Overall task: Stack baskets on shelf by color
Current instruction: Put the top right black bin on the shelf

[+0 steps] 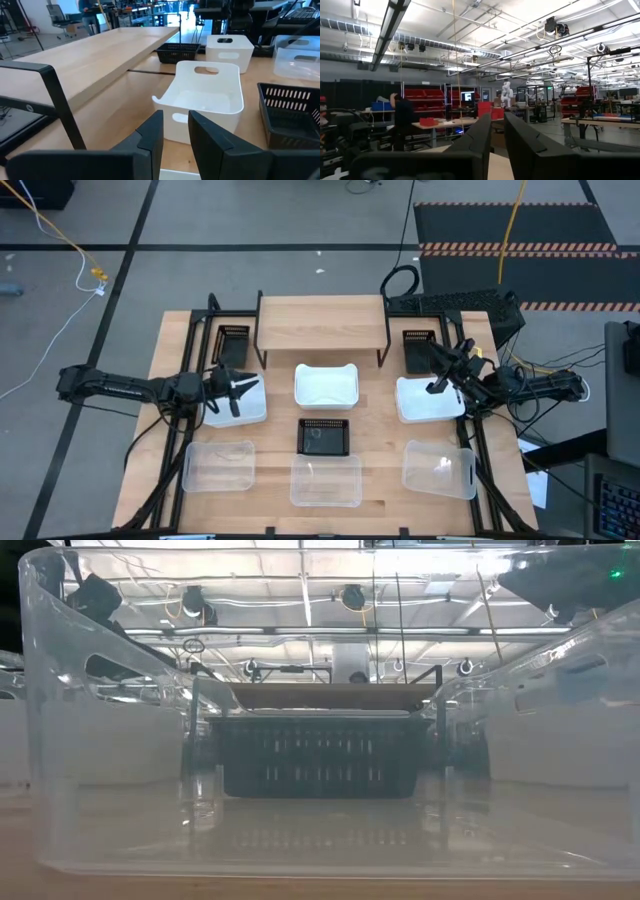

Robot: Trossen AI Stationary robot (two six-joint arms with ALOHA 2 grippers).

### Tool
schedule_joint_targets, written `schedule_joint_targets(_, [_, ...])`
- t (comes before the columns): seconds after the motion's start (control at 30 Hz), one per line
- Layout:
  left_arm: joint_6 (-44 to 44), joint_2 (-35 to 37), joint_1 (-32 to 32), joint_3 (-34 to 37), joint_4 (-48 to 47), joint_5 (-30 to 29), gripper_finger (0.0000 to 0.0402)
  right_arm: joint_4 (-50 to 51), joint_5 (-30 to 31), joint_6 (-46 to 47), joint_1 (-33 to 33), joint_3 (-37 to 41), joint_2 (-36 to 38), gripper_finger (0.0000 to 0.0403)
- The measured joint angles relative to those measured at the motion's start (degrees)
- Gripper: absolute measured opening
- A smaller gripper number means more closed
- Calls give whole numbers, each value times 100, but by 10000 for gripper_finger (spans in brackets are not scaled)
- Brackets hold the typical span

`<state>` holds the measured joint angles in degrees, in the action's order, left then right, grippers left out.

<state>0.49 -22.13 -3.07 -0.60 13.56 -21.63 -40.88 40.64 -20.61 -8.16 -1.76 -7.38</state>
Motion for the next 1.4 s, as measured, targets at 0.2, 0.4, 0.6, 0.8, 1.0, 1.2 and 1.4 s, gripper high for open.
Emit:
schedule_joint_targets(0.2, [191,0,0,0,46,-274,93,7,2,18,-1,0,0,46])
schedule_joint_targets(0.4, [393,0,22,0,231,-442,93,130,7,145,0,0,0,45])
schedule_joint_targets(0.6, [420,0,181,0,332,-444,93,141,7,-90,0,0,0,45])
schedule_joint_targets(0.8, [322,0,299,0,192,-443,93,116,9,-679,0,0,0,45])
schedule_joint_targets(1.0, [63,1,306,0,169,-443,93,-94,876,-753,64,0,2,45])
schedule_joint_targets(1.2, [447,-79,343,0,598,-446,93,9,2878,20,246,0,2,45])
schedule_joint_targets(1.4, [1052,-113,560,0,1547,-443,93,256,3856,342,574,0,2,45])
